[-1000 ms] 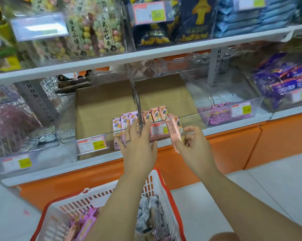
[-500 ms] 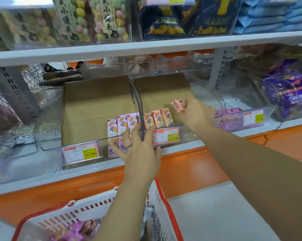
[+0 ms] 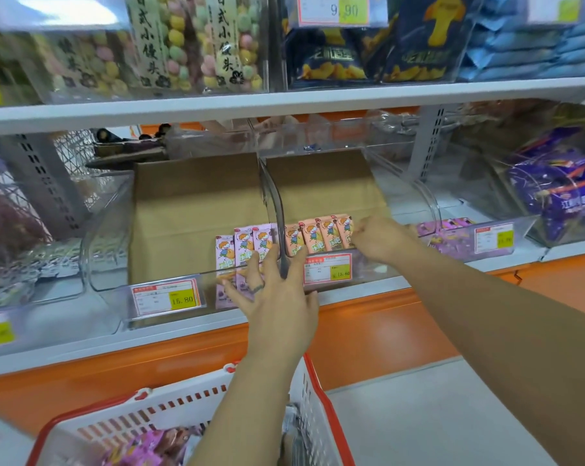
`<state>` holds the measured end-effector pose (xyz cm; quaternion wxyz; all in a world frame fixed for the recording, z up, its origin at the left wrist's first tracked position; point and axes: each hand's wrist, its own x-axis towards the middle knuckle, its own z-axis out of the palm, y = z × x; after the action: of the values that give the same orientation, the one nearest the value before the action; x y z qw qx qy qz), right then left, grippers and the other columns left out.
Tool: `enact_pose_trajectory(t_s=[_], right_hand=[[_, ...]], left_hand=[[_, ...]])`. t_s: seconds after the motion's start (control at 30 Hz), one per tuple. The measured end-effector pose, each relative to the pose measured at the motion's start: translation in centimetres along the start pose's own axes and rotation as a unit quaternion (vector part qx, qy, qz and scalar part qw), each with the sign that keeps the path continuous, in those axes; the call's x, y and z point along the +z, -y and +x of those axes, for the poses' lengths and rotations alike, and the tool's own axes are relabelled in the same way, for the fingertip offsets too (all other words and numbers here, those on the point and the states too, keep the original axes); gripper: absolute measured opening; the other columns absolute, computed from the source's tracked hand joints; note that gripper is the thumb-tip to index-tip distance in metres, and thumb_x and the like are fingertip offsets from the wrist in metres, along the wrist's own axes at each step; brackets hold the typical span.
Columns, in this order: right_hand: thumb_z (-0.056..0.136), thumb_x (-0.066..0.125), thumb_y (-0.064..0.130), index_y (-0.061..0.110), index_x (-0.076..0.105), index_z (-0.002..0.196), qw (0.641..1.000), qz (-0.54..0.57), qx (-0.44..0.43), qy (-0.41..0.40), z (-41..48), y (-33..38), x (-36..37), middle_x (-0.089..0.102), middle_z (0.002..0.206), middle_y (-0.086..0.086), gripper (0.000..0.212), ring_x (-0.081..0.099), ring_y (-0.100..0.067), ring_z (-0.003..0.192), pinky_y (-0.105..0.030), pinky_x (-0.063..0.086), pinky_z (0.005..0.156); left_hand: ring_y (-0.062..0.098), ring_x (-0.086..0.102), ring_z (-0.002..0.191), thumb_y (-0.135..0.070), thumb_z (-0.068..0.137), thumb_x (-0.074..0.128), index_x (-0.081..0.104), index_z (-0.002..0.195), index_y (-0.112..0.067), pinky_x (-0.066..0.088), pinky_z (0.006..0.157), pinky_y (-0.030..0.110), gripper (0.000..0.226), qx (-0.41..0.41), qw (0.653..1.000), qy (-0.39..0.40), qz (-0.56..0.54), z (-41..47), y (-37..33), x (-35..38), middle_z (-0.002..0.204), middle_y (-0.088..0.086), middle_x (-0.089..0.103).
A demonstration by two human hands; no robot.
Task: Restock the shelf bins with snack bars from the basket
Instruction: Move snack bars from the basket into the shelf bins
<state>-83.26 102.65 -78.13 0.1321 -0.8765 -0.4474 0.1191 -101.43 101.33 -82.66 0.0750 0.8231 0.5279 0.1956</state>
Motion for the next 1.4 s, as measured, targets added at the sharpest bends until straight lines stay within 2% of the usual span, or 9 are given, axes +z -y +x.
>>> enact_pose_trajectory(t_s=[0.17,0.27,0.43,0.7,0.87,1.0,1.1,1.27,1.4], right_hand=[[0.090,0.050,0.023,0.029,0.067,0.086,0.968,0.060,-0.120,-0.214,-5.5,0.5,0.9,0.069,0.097,0.006,0.019,0.058,-0.020,0.098,-0.038,0.025,0.100],[0.085,0.057,0.017,0.026,0.067,0.081,0.938,0.145,-0.206,-0.240,-9.2,1.6,2.5,0.069,0.085,0.009,0.014,0.061,-0.020,0.088,-0.038,0.037,0.094],[0.087,0.057,0.021,0.026,0.066,0.086,0.951,0.174,-0.247,-0.065,-13.2,3.3,6.6,0.067,0.084,0.008,0.010,0.056,-0.009,0.075,-0.025,0.046,0.070],[0.094,0.053,0.025,0.021,0.064,0.110,0.956,0.030,-0.237,0.171,-15.0,3.9,12.6,0.064,0.117,0.003,0.020,0.058,-0.013,0.100,-0.029,0.049,0.086],[0.099,0.048,0.027,0.008,0.044,0.138,0.916,-0.119,-0.185,0.336,-15.0,2.9,14.5,0.042,0.145,-0.012,0.044,0.045,-0.026,0.129,-0.035,0.039,0.104],[0.099,0.047,0.035,0.007,0.028,0.147,0.898,-0.158,-0.154,0.380,-13.9,2.4,15.5,0.031,0.152,-0.013,0.058,0.039,-0.027,0.134,-0.036,0.035,0.109],[0.098,0.048,0.038,0.010,0.020,0.150,0.889,-0.156,-0.142,0.407,-12.9,2.0,16.0,0.020,0.157,-0.009,0.065,0.027,-0.025,0.142,-0.034,0.027,0.114],[0.097,0.048,0.040,0.012,0.020,0.150,0.883,-0.148,-0.140,0.423,-11.5,1.5,17.0,0.017,0.158,-0.007,0.066,0.024,-0.023,0.143,-0.033,0.024,0.114],[0.097,0.048,0.040,0.013,0.021,0.150,0.883,-0.152,-0.143,0.421,-11.1,1.3,17.1,0.020,0.157,-0.006,0.065,0.026,-0.023,0.142,-0.033,0.026,0.113]], left_hand=[[0.023,-0.004,0.144,-0.035,0.094,0.050,0.022,0.145,-0.044,-0.003,0.111,0.060,0.059,0.032,0.999,-0.018,-0.011,-1.1,0.1,-1.2,0.156,-0.004,0.010],[0.017,0.032,0.133,-0.035,0.094,0.050,0.047,0.132,-0.037,0.023,0.109,0.043,0.038,0.081,0.996,-0.032,-0.026,-1.6,1.2,-2.9,0.142,-0.008,0.039],[0.016,0.061,0.104,-0.032,0.092,0.055,0.067,0.106,-0.030,0.049,0.089,0.036,0.018,0.040,0.990,0.092,-0.101,-2.6,6.3,-4.5,0.112,-0.008,0.067],[0.016,0.065,0.091,-0.022,0.093,0.055,0.066,0.111,-0.021,0.052,0.082,0.032,0.021,-0.081,0.981,0.135,-0.110,-8.8,17.5,-1.8,0.106,-0.004,0.068],[0.013,0.063,0.096,-0.024,0.097,0.049,0.063,0.119,-0.023,0.051,0.085,0.031,0.026,-0.126,0.971,0.183,-0.091,-12.4,22.0,2.7,0.114,-0.005,0.067],[0.013,0.057,0.084,-0.039,0.097,0.044,0.062,0.102,-0.023,0.046,0.077,0.029,0.025,-0.116,0.956,0.267,-0.029,-14.3,23.0,5.9,0.100,-0.003,0.066],[0.014,0.060,0.077,-0.068,0.085,0.048,0.062,0.089,-0.019,0.049,0.077,0.034,0.052,-0.163,0.939,0.290,-0.083,-15.3,23.7,7.7,0.086,0.001,0.065],[0.020,0.057,0.108,-0.064,0.090,0.039,0.044,0.135,-0.028,0.047,0.086,0.031,0.058,-0.181,0.925,0.331,-0.048,-16.0,25.0,9.5,0.125,0.001,0.058],[0.021,0.056,0.104,-0.051,0.096,0.042,0.040,0.138,-0.023,0.046,0.082,0.030,0.051,-0.168,0.922,0.348,0.010,-15.5,24.8,9.8,0.122,0.006,0.054]])
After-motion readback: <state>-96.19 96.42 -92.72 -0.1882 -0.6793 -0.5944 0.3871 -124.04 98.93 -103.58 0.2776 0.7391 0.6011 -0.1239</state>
